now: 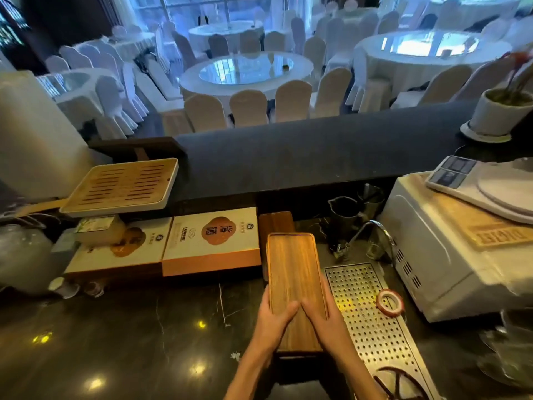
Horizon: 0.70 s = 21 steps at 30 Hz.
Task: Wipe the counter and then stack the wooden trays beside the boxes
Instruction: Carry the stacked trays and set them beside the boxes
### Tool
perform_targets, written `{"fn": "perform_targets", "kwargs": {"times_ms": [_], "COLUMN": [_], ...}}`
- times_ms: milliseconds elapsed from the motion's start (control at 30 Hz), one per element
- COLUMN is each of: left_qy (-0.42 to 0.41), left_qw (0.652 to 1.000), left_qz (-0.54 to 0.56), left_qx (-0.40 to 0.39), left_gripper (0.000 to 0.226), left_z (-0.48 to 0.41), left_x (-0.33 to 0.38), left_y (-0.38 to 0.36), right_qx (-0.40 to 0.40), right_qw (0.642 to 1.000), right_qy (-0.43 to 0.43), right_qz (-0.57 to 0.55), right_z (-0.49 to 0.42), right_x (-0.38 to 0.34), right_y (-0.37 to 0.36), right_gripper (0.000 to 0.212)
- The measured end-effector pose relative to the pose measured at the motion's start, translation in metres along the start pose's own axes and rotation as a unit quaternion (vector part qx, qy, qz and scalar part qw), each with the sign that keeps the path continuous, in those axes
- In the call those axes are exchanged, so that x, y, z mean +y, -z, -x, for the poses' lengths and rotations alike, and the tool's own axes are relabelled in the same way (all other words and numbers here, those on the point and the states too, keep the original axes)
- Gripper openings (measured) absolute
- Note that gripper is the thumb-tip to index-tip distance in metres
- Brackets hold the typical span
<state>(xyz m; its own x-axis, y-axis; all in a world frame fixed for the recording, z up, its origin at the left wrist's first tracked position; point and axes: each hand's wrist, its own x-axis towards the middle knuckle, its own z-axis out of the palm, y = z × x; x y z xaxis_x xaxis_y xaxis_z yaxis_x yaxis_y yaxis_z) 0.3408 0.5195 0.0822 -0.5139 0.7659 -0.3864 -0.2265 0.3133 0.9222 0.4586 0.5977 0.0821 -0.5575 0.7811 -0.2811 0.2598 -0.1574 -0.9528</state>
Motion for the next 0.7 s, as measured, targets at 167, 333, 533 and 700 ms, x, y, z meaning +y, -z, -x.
{"fn": "perform_targets", "kwargs": {"times_ms": [167,333,533,700], "left_qy": [0.043,0.085,0.162,0.138], "left_qw": [0.999,0.987,0.982,0.985], "left_qz": [-0.009,0.063,0.065,0.087], "left_qx": [0.013,0.124,0.078,0.053], "left_gripper": [0.077,0.042,0.055,0.068], "left_z": [-0.042,-0.052,-0.031,-0.041], "left_x": [-0.014,-0.028,-0.048,-0.052], "left_y": [-0.004,-0.005,0.010,0.016], "right_qx": [0.020,0.016,0.010,-0.004], "right_qw": [0.999,0.999,1.000,1.000], "right_qy": [-0.029,-0.032,-0.029,-0.023], "right_qz": [0.003,0.011,-0.005,0.002], "right_z": [-0.039,-0.063,-0.056,-0.066], "right_x": [0.025,0.035,0.052,0.053], "right_y": [0.000,-0.010,-0.029,-0.031], "right_gripper": [0.074,0.074,0.073,0.072]}}
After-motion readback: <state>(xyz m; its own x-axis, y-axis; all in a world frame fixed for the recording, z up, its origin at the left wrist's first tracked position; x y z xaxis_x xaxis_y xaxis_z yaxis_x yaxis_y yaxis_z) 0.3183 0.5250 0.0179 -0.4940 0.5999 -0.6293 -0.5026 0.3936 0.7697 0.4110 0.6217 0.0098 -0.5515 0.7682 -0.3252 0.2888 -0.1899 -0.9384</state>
